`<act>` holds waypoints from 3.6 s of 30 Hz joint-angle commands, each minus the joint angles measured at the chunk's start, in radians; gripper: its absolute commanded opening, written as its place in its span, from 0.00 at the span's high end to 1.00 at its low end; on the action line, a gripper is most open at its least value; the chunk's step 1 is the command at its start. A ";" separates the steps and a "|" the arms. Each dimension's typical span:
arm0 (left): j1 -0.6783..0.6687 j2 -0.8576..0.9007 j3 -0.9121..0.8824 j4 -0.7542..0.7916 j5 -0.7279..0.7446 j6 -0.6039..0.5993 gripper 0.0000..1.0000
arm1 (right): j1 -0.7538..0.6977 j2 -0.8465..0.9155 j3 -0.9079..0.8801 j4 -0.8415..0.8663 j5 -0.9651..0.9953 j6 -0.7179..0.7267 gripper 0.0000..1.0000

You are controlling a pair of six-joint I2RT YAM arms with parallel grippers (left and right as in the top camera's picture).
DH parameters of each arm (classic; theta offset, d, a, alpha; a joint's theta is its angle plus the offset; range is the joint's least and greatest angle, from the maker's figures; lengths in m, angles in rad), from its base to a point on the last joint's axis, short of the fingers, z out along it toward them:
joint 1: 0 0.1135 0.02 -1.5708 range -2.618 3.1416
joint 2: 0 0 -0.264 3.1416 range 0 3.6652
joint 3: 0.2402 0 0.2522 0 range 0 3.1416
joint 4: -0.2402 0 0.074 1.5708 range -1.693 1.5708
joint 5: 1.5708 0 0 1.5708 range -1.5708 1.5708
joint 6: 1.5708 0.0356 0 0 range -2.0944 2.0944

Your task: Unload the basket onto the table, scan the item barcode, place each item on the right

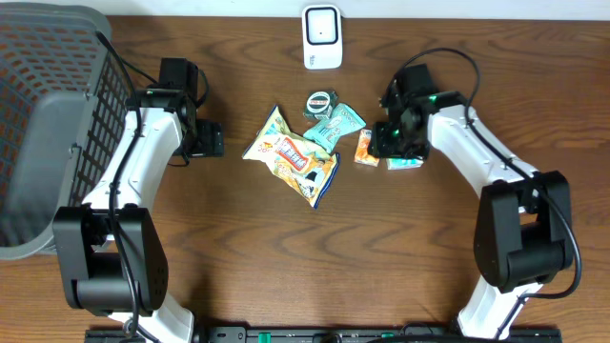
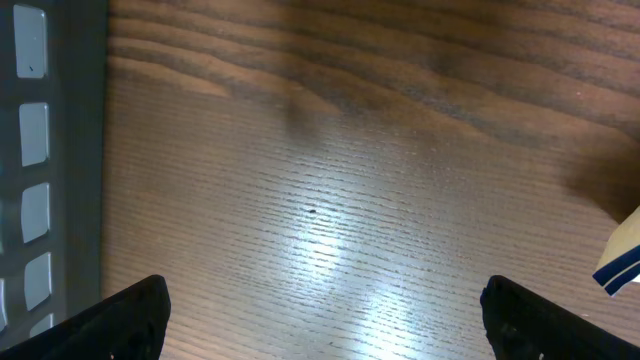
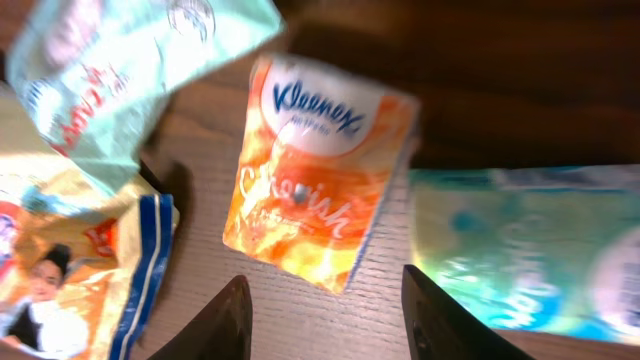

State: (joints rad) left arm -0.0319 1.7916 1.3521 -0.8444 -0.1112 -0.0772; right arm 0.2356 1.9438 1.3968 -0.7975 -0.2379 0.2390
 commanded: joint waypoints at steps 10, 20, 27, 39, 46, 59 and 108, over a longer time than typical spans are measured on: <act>0.001 0.001 -0.003 -0.003 -0.006 0.006 0.02 | -0.027 -0.008 0.030 -0.024 -0.061 -0.008 0.27; 0.001 0.001 -0.003 -0.003 -0.006 0.006 0.02 | -0.002 -0.008 -0.004 -0.228 0.214 0.050 0.70; 0.001 0.001 -0.003 -0.003 -0.006 0.006 0.02 | -0.008 -0.008 -0.055 -0.178 0.233 0.109 0.78; 0.001 0.001 -0.003 -0.003 -0.006 0.006 0.02 | -0.080 -0.008 -0.057 -0.180 0.318 0.109 0.98; 0.001 0.001 -0.003 -0.003 -0.006 0.006 0.02 | -0.100 -0.008 -0.073 -0.121 0.319 0.097 0.99; 0.001 0.001 -0.003 -0.003 -0.006 0.006 0.02 | -0.111 -0.008 -0.168 0.018 0.325 0.105 0.99; 0.001 0.001 -0.003 -0.003 -0.006 0.006 0.03 | -0.141 0.000 -0.060 0.150 0.043 -0.169 0.11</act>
State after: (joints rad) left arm -0.0319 1.7916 1.3521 -0.8444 -0.1112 -0.0772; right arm 0.1013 1.9438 1.3399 -0.6495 -0.1471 0.1307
